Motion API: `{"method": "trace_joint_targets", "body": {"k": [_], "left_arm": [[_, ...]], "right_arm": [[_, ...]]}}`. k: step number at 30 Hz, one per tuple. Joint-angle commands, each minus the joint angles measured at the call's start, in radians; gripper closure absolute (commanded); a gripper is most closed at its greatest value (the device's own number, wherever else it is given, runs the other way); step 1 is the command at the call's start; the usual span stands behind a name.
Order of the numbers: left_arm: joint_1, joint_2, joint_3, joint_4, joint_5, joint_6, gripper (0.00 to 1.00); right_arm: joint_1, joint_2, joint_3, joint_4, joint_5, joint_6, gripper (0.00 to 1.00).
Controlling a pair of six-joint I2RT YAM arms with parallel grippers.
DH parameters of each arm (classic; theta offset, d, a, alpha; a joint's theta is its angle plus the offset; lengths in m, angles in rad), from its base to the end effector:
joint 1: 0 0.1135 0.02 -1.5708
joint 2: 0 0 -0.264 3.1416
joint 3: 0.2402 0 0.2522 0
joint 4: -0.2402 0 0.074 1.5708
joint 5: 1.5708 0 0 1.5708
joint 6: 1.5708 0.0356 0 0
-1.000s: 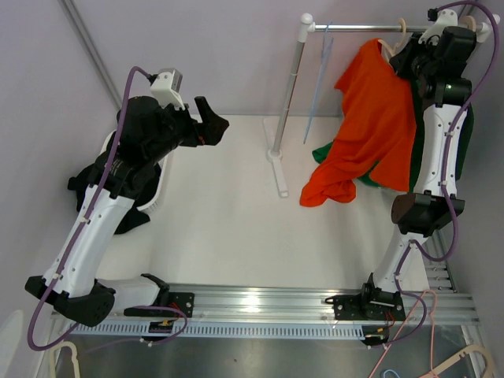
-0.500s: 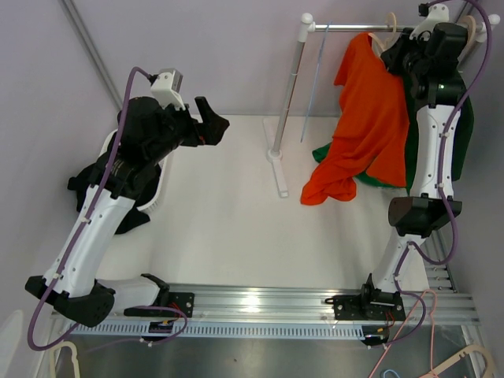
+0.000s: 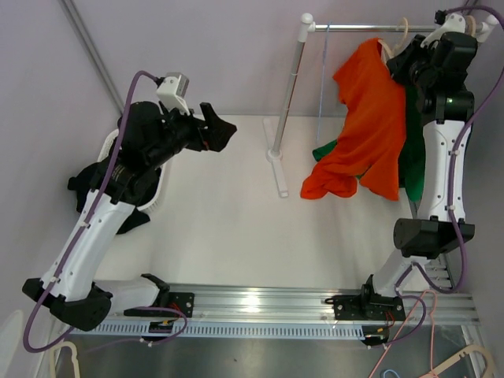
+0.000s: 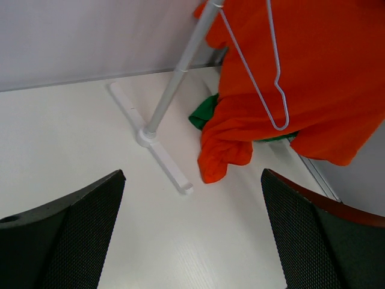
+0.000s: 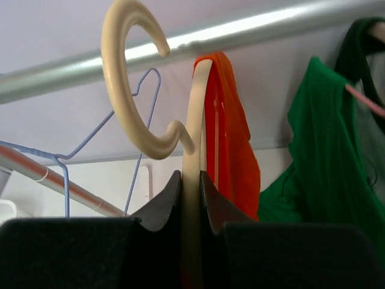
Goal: Remove the t-shirt from the hanger
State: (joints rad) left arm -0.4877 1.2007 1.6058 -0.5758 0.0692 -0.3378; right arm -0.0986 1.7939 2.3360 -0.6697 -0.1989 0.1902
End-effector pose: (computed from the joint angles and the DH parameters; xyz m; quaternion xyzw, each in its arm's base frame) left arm 0.2055 -0.1118 0.4927 0.0795 0.7605 -0.2825 0.5792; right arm 0.3642 -0.0290 0.5349 0.0426 0.7487 0.1046 0.6532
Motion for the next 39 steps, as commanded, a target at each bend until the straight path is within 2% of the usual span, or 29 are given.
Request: {"method": "trace_joint_targets", "body": {"k": [1,3,9,13,14,17,21,23,29,31,34,35,39], "left_arm": [[-0.043,-0.020,-0.041,0.123,0.165,0.020,0.01],[-0.104,-0.012,-0.044,0.152,0.194,0.061,0.01],[-0.297,-0.006,-0.063,0.192,0.100,0.167,0.00],[-0.446,-0.047,-0.189,0.324,0.122,0.215,0.00],[-0.471,-0.050,-0.208,0.353,0.136,0.235,0.01],[-0.564,-0.038,-0.250,0.402,0.135,0.287,0.00],[-0.681,-0.024,-0.336,0.519,0.106,0.336,0.01],[-0.715,-0.013,-0.387,0.568,0.072,0.379,0.00],[-0.818,0.051,-0.411,0.744,0.049,0.384,0.01],[-0.859,0.082,-0.425,0.793,-0.002,0.405,0.01],[-0.891,0.132,-0.469,0.930,-0.034,0.431,0.00],[-0.897,0.143,-0.478,1.023,-0.046,0.439,0.00],[-0.901,0.230,-0.530,1.168,-0.118,0.424,0.00]], "right_arm": [[0.007,-0.164,-0.151,0.053,0.108,0.116,1.00],[0.014,-0.264,-0.275,0.096,0.108,0.164,1.00],[0.039,-0.415,-0.388,0.069,0.182,0.201,1.00],[0.054,-0.508,-0.478,0.045,0.208,0.256,1.00],[0.074,-0.524,-0.497,0.036,0.298,0.290,1.00],[0.137,-0.583,-0.563,0.025,0.378,0.371,1.00],[0.218,-0.610,-0.580,0.010,0.418,0.384,1.00],[0.243,-0.617,-0.581,0.007,0.432,0.387,1.00],[0.266,-0.642,-0.630,0.024,0.412,0.423,1.00],[0.267,-0.660,-0.661,0.045,0.401,0.442,1.00],[0.269,-0.700,-0.716,0.076,0.389,0.491,1.00],[0.270,-0.717,-0.730,0.094,0.380,0.500,1.00],[0.278,-0.731,-0.736,0.093,0.357,0.523,1.00]]}}
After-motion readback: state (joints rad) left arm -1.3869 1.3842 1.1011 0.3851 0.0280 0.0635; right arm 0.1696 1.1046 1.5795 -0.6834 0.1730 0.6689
